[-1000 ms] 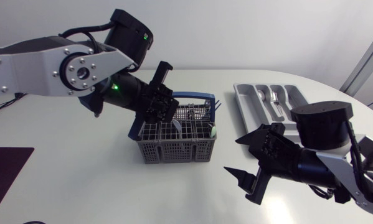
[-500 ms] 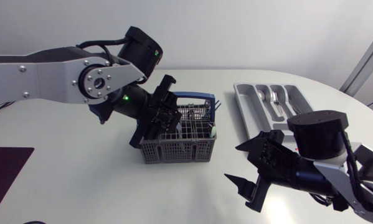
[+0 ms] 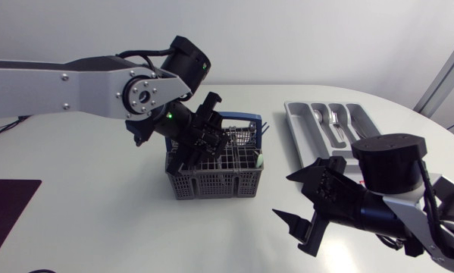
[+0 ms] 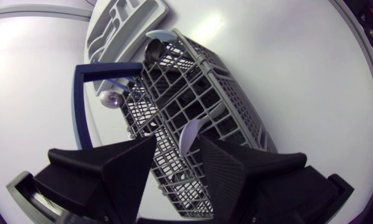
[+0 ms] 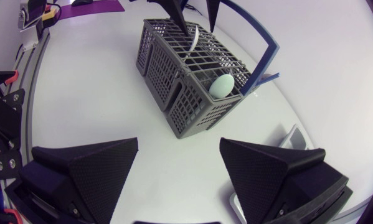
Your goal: Unload the cutlery basket into the drawer organizer.
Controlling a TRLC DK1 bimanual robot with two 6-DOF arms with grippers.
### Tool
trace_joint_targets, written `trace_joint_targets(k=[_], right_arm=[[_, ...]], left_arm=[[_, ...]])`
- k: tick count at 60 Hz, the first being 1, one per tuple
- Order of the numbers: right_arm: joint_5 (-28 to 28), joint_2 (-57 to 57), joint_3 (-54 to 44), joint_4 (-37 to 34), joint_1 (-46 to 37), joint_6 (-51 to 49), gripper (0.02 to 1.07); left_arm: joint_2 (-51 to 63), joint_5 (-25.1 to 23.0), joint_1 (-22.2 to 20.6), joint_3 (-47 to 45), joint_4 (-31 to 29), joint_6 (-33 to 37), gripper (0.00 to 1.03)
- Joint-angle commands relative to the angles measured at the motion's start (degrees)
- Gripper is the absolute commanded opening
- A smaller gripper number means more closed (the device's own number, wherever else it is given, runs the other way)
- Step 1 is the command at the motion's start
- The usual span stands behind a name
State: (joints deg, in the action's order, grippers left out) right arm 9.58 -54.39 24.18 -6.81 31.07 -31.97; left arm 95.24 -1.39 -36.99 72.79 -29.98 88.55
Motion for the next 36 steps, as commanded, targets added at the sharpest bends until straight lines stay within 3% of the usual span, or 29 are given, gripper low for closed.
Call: trace_joint_targets(k=[1, 7, 27, 36], right_arm=[[-0.3, -0.9, -1.1, 1.6, 0.3, 0.2, 0.97], [-0.1, -1.5, -1.2, 2.4, 0.3, 0.6, 0.97], [11.8, -2.5, 1.0, 0.0, -3.6, 4.2, 0.97], [13.4, -3.2, 1.7, -1.3, -4.2, 4.5, 0.97]], left_arm=[[2.1, 0.0, 0.0, 1.8, -0.4, 1.4, 0.34], [2.7, 0.1, -0.1, 2.3, -0.6, 1.4, 0.18], [3.1, 0.3, 0.2, 3.4, -3.2, 1.1, 0.15], [2.1, 0.3, 0.2, 3.5, -3.2, 1.0, 0.15]])
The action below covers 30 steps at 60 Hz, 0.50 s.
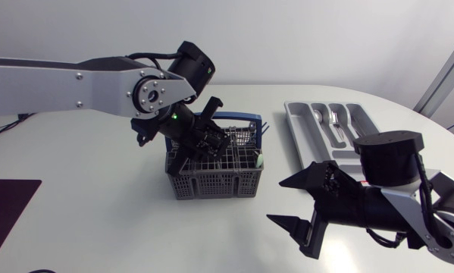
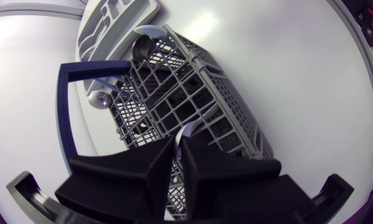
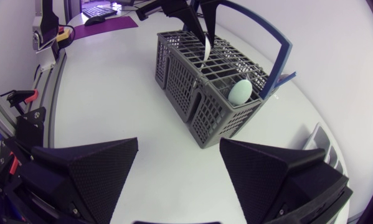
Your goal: Unload the cutlery basket into the drawer organizer.
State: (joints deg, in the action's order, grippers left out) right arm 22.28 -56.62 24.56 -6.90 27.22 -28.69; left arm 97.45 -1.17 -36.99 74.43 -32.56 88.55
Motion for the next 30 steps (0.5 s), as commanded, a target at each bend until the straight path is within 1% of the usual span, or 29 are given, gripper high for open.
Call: trace_joint_targets(k=[1, 30], right_arm=[[0.7, -0.9, 1.4, -1.3, -0.3, 1.4, 0.97], [0.5, 0.7, 1.4, -2.7, 0.2, 2.7, 0.97]], left_arm=[[-0.2, 0.0, 0.2, 1.9, -0.6, 0.9, 0.15], [-4.5, 0.0, -0.3, 1.9, -0.8, 0.0, 0.14]])
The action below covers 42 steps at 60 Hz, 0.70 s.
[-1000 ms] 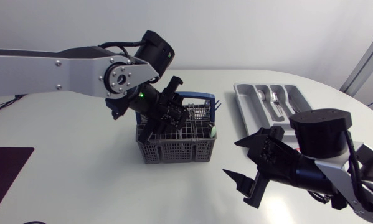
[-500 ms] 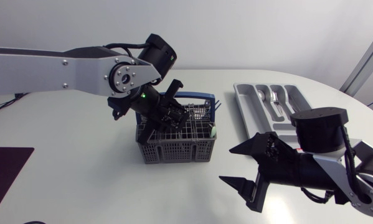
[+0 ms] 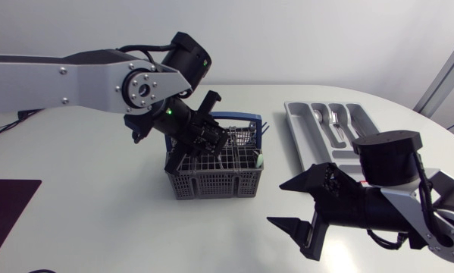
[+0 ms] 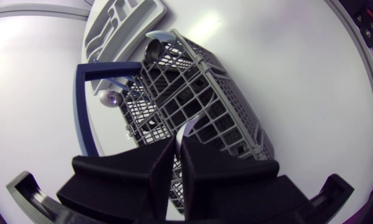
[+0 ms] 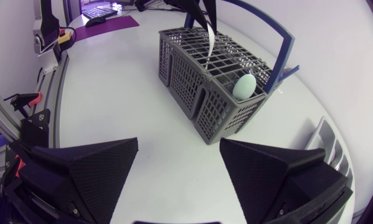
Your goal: Unload the cutlery basket into the drawer organizer.
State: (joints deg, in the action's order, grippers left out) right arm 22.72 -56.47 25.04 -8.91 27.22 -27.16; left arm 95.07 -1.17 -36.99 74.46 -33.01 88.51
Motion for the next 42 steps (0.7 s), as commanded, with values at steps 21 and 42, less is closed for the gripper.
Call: trace_joint_targets(k=[21, 42], right_arm=[[-0.6, 1.4, 0.5, -1.5, 1.7, 1.7, 0.97], [-2.5, 2.1, 0.3, -1.5, 3.4, 1.8, 0.97]], left_arm=[[-6.4, 1.3, -0.1, 0.3, -2.2, 2.0, 0.14], [-9.5, 3.5, -1.2, 0.3, -4.5, 3.2, 0.15]])
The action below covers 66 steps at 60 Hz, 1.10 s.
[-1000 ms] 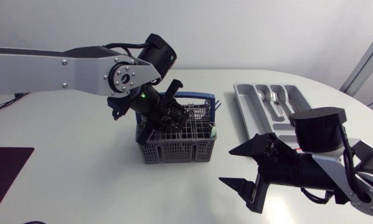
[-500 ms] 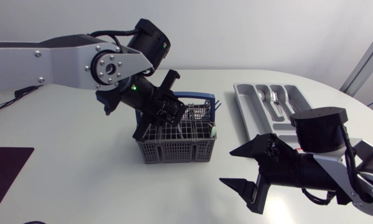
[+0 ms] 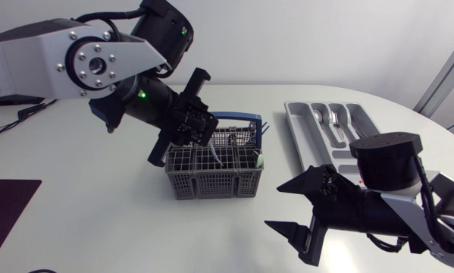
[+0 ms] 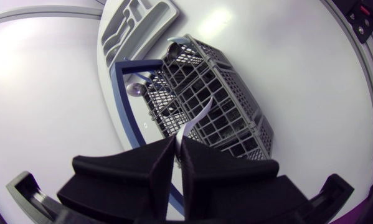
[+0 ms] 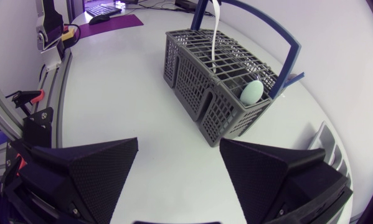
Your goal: Unload the cutlery basket into the drawer organizer.
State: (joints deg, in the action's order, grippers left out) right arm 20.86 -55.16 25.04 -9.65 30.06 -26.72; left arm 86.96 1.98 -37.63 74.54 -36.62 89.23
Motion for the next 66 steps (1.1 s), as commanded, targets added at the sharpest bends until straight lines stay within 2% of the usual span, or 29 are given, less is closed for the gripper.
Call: trace_joint_targets(k=[1, 24, 33, 45, 51, 58, 62, 66], right_arm=[[-0.8, 0.8, 0.2, -0.7, 0.6, 1.3, 0.97], [-5.0, 4.5, -0.1, -0.8, 2.8, 1.3, 0.97], [-6.5, 6.7, -0.4, -1.0, 2.9, 1.3, 0.97], [-12.4, 15.2, -2.2, 0.6, 4.4, 1.3, 0.97], [-16.2, 19.6, -2.8, 1.4, 6.1, 1.3, 0.97], [-21.2, 22.6, -3.5, 4.0, 7.8, 1.3, 0.97], [-24.3, 22.9, -3.9, 6.3, 8.7, 1.1, 0.96], [-27.5, 22.8, -4.2, 8.7, 10.2, 0.5, 0.96]], left_arm=[[-1.4, 0.4, -0.6, 0.3, -1.0, 2.5, 0.14], [-5.7, 0.8, -0.8, 2.2, -3.1, 1.4, 0.15], [-6.5, 0.8, -1.7, 3.1, -4.2, -1.8, 0.15], [-4.4, 1.8, -6.2, 7.5, -6.4, -17.0, 0.15], [-1.0, 3.0, -9.1, 10.9, -7.1, -28.7, 0.16], [4.2, 2.9, -10.5, 17.1, -10.3, -41.6, 0.16], [7.9, 1.4, -10.8, 21.4, -13.3, -49.9, 0.17], [11.3, -2.4, -10.5, 26.0, -16.6, -57.3, 0.17]])
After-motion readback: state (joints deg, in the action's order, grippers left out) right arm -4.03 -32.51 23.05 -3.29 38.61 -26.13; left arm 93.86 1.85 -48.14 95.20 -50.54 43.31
